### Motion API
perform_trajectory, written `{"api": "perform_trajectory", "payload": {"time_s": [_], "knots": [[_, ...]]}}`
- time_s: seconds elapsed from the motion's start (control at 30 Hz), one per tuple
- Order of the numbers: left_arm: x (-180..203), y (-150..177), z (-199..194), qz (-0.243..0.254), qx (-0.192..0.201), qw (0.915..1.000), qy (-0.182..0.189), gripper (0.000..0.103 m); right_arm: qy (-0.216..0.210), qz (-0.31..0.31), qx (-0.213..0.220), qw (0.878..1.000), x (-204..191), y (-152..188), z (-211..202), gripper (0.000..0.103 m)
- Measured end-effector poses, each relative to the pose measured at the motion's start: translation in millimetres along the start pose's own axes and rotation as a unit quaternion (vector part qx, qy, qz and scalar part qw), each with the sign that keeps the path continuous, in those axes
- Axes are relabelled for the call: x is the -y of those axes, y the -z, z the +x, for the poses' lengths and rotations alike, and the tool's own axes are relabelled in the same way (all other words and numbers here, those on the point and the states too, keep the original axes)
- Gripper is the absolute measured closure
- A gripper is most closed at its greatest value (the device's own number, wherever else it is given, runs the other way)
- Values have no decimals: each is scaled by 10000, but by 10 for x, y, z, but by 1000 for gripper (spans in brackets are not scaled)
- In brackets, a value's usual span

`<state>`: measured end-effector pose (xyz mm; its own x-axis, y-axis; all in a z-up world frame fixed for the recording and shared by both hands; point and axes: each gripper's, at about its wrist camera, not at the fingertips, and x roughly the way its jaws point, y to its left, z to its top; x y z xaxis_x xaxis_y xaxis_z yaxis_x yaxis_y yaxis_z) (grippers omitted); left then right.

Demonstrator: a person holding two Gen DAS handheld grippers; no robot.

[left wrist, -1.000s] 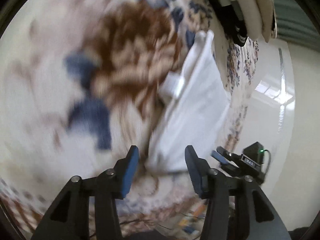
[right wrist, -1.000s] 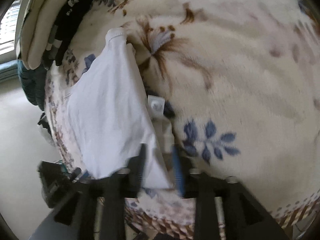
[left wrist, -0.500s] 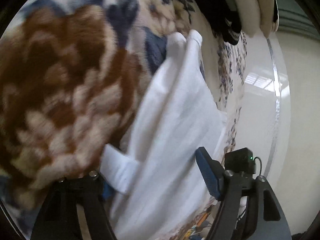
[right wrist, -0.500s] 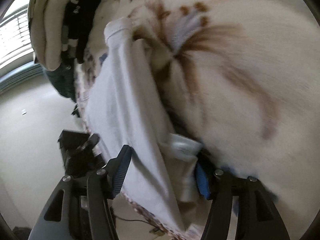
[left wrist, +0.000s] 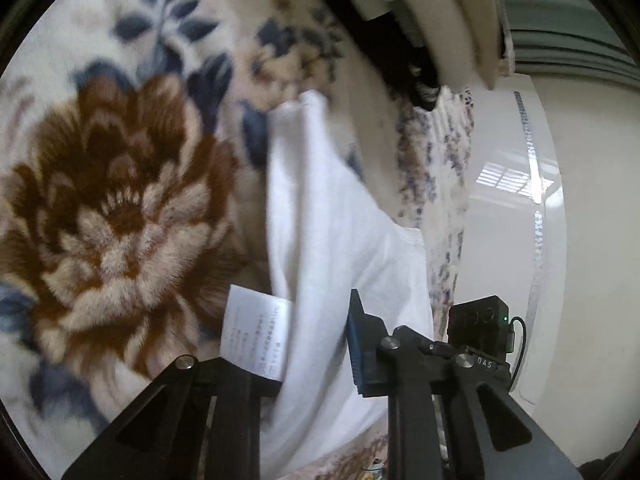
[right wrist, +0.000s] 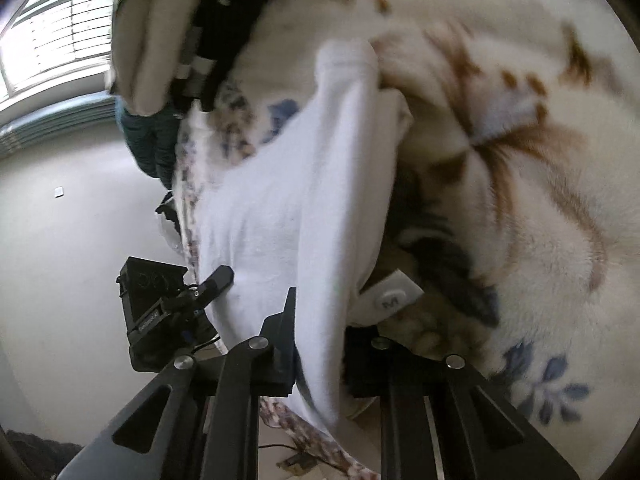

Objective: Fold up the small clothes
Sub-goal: 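Carry the folded T-shirt with both grippers onto the stack of clothes and release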

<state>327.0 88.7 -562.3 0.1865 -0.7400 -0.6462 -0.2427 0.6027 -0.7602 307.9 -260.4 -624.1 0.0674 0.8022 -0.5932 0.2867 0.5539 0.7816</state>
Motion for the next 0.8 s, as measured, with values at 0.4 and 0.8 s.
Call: {"api": "perform_trajectory", "payload": {"time_s": [0.4, 0.8], "knots": [[1396, -760, -1117, 600, 738, 9949, 342, 86, -30, -1012, 395, 9941, -1828, -552, -945, 86], [2175, -3181, -1085, 1432, 1135, 9831, -95, 84, 384, -1709, 1145, 9779, -3510, -2900, -794, 86]]}}
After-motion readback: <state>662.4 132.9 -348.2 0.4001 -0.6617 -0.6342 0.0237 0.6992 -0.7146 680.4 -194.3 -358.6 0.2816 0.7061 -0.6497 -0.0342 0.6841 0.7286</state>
